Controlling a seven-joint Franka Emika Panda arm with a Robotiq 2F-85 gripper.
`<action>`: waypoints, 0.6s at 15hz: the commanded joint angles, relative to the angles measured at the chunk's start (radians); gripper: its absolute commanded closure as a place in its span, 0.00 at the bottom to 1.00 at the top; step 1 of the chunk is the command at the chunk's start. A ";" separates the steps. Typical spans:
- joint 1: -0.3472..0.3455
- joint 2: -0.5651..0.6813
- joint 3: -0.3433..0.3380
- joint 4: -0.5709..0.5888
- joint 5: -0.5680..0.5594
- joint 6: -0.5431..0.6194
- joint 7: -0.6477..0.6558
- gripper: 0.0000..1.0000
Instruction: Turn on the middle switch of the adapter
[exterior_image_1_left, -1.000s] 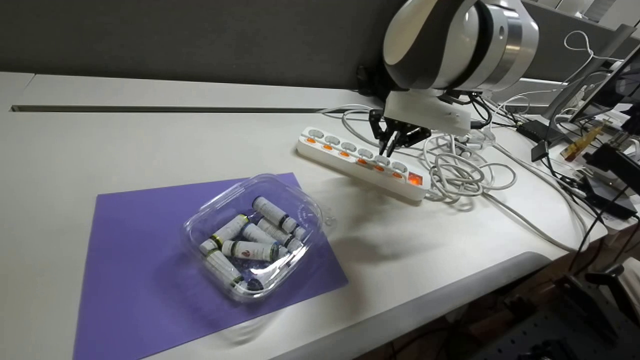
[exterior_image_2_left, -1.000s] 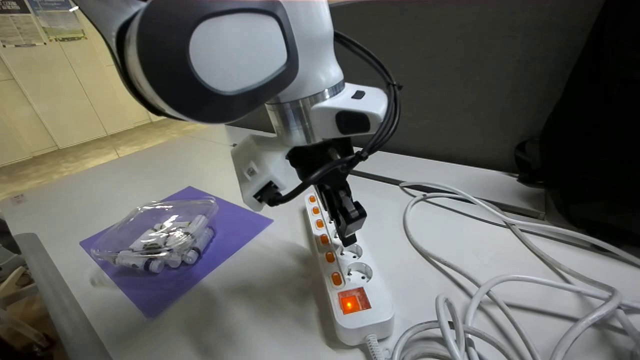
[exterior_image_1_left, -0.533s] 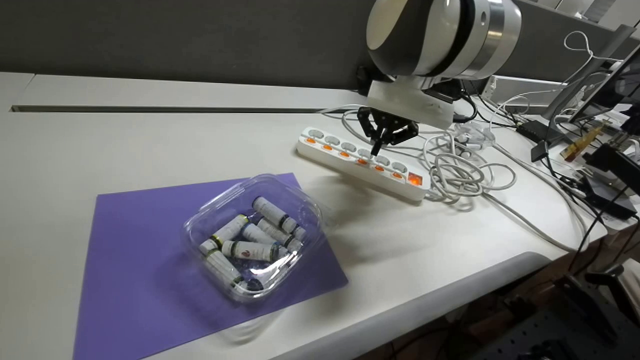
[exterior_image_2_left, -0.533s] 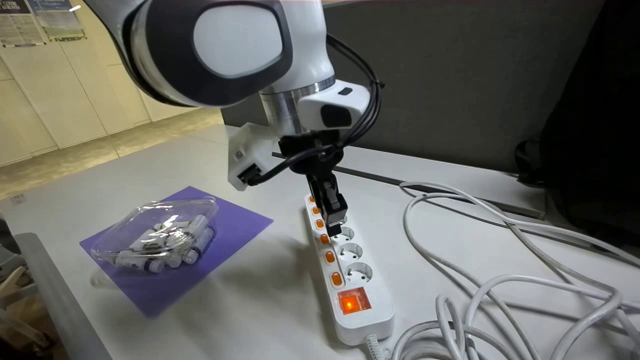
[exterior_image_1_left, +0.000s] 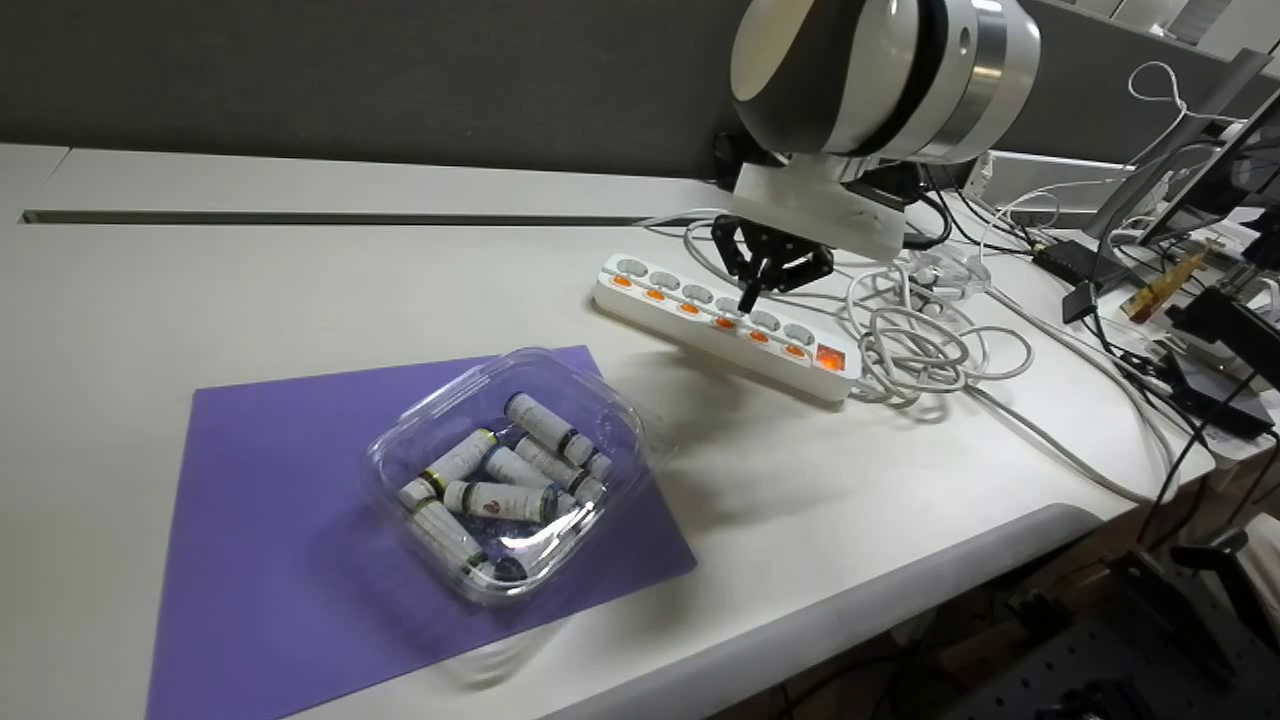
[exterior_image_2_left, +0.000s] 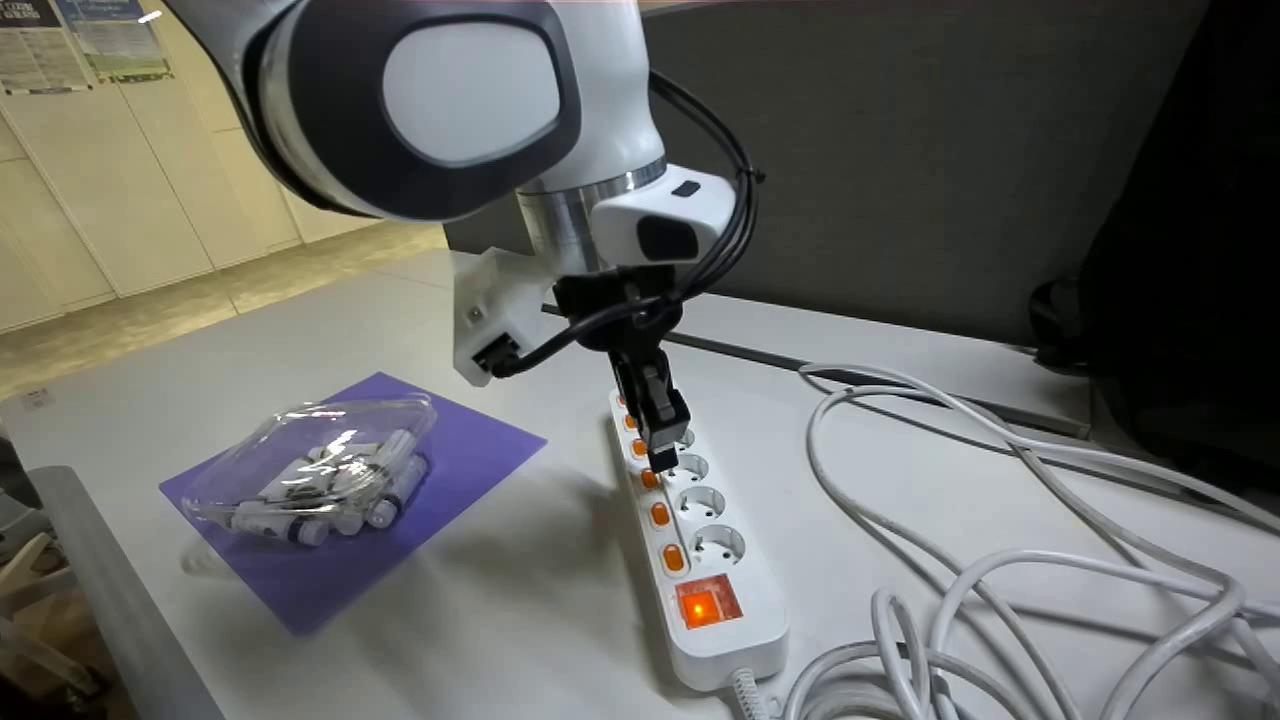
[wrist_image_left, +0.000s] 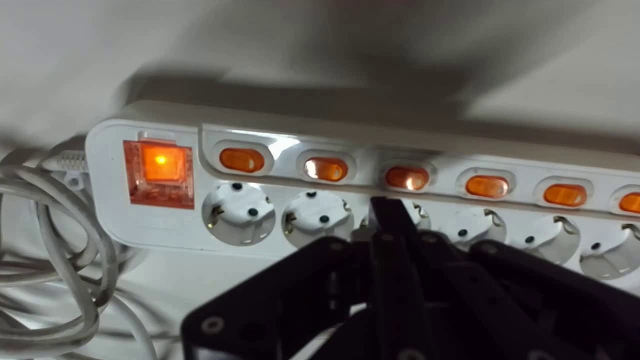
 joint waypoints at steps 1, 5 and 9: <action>-0.045 -0.008 0.064 -0.010 0.045 0.055 -0.037 1.00; -0.056 0.000 0.085 -0.009 0.068 0.060 -0.041 1.00; -0.040 0.021 0.054 -0.001 0.053 0.038 -0.019 1.00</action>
